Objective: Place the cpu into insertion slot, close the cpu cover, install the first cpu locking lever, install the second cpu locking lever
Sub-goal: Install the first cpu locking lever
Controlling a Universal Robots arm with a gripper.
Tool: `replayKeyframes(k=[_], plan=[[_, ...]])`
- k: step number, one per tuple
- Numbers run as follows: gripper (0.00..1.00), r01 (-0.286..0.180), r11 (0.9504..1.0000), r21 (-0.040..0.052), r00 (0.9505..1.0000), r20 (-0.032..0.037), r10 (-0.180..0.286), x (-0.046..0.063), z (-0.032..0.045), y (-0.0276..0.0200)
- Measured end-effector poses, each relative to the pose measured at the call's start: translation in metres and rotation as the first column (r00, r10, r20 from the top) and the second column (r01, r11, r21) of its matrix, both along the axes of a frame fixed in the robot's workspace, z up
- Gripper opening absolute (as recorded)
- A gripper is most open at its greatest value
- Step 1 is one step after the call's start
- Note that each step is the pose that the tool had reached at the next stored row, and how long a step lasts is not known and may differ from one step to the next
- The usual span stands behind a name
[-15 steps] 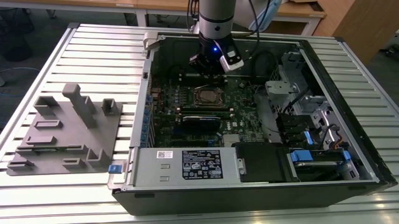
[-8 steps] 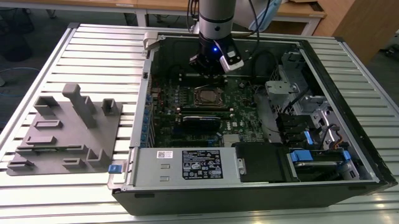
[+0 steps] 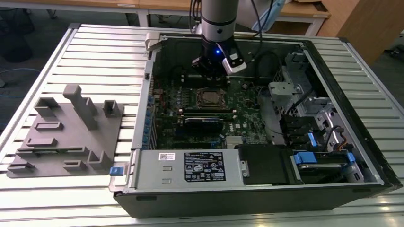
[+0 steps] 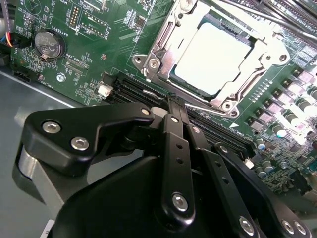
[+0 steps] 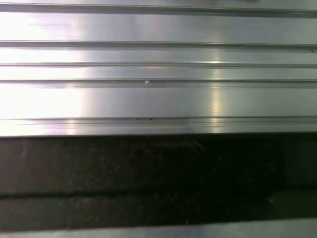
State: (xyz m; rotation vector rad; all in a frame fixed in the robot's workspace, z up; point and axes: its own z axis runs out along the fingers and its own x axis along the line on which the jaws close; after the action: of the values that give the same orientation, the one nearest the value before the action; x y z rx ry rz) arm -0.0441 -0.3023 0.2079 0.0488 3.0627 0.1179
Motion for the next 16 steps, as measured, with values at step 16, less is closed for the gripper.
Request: replayKeyframes(k=[16], plan=[[0.11,0.015,0.9999,0.0001,0.9997,0.0182,-0.015,0.0000,-0.0045,0.0001]])
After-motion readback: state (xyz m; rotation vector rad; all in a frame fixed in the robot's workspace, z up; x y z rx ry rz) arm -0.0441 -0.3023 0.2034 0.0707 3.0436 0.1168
